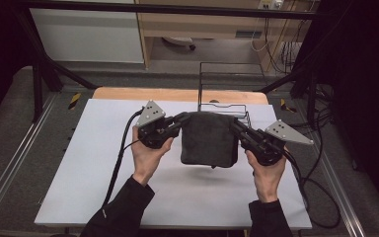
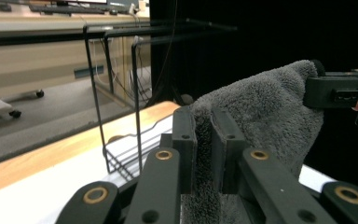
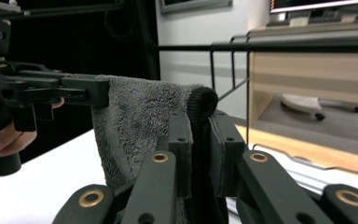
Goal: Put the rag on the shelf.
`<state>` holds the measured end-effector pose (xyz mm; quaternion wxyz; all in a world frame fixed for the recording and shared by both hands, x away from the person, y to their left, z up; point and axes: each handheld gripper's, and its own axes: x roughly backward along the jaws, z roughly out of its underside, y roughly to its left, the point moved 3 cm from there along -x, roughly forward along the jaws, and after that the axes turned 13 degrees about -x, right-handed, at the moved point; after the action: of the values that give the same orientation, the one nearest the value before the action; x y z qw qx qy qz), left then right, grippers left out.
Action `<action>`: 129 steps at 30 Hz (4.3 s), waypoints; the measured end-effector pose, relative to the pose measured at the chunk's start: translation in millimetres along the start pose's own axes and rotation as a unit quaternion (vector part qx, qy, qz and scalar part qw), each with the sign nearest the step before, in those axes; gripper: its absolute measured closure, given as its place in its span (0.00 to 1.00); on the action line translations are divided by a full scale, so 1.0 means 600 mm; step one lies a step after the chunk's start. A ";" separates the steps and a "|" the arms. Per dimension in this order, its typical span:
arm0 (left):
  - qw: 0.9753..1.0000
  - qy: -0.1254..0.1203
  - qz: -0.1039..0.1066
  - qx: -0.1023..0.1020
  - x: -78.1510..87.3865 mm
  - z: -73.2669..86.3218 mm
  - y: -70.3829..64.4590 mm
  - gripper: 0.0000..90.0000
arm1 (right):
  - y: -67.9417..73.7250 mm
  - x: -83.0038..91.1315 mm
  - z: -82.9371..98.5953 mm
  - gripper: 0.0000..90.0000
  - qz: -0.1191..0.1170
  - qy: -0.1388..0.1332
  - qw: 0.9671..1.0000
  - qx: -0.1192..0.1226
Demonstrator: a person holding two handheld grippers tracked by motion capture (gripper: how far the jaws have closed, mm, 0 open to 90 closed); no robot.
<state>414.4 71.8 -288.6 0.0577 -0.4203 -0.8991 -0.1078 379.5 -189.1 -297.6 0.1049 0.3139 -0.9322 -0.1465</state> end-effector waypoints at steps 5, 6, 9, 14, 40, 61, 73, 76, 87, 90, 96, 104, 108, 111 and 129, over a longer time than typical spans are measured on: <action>1.000 -0.019 -0.003 -0.001 -0.010 -0.023 -0.003 0.91 | -0.002 0.007 -0.017 0.90 0.006 -0.022 1.000 0.005; 1.000 -0.023 -0.004 -0.001 -0.013 -0.029 -0.004 0.91 | -0.002 0.009 -0.022 0.90 0.008 -0.029 1.000 0.006; 0.999 -0.035 -0.008 -0.003 -0.020 -0.043 -0.006 0.91 | -0.002 0.014 -0.036 0.90 0.016 -0.050 0.999 0.011; 0.998 -0.054 -0.011 -0.003 -0.033 -0.066 -0.009 0.91 | -0.004 0.020 -0.053 0.90 0.021 -0.074 0.997 0.012; 0.993 -0.114 -0.023 -0.015 -0.071 -0.169 0.009 0.91 | -0.009 0.023 -0.165 0.91 0.035 -0.151 0.987 0.031; 0.990 -0.130 -0.043 -0.022 -0.098 -0.255 0.044 0.91 | -0.029 -0.005 -0.254 0.91 0.026 -0.182 0.982 0.032; 0.989 -0.136 -0.057 -0.022 -0.108 -0.296 0.072 0.91 | -0.039 -0.033 -0.309 0.91 0.022 -0.183 0.982 0.035; 0.988 -0.139 -0.059 -0.015 -0.111 -0.302 0.078 0.91 | -0.041 -0.040 -0.319 0.91 0.023 -0.184 0.982 0.037; 0.987 -0.141 -0.072 -0.025 -0.118 -0.334 0.098 0.91 | -0.045 -0.059 -0.362 0.91 0.026 -0.186 0.981 0.049; 0.987 -0.143 -0.070 -0.011 -0.124 -0.336 0.107 0.91 | -0.050 -0.064 -0.369 0.91 0.022 -0.187 0.981 0.045; 0.986 -0.147 -0.077 -0.012 -0.132 -0.340 0.122 0.91 | -0.054 -0.077 -0.381 0.91 0.019 -0.189 0.981 0.050; 0.987 -0.140 -0.077 -0.008 -0.145 -0.335 0.141 0.91 | -0.069 -0.100 -0.386 0.91 0.019 -0.182 0.982 0.047; 0.989 -0.128 -0.079 -0.014 -0.152 -0.329 0.149 0.91 | -0.078 -0.111 -0.384 0.91 0.024 -0.169 0.984 0.050; 0.990 -0.119 -0.079 -0.015 -0.157 -0.319 0.153 0.91 | -0.083 -0.116 -0.375 0.91 0.029 -0.161 0.985 0.046; 0.996 -0.073 -0.053 -0.026 -0.179 -0.242 0.147 0.91 | -0.118 -0.121 -0.302 0.91 0.042 -0.111 0.992 0.045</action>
<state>552.6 11.7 -155.8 -0.0246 -0.3806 -0.9186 -0.1033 527.3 -235.7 -159.8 -0.0078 0.2602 -0.9562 -0.1340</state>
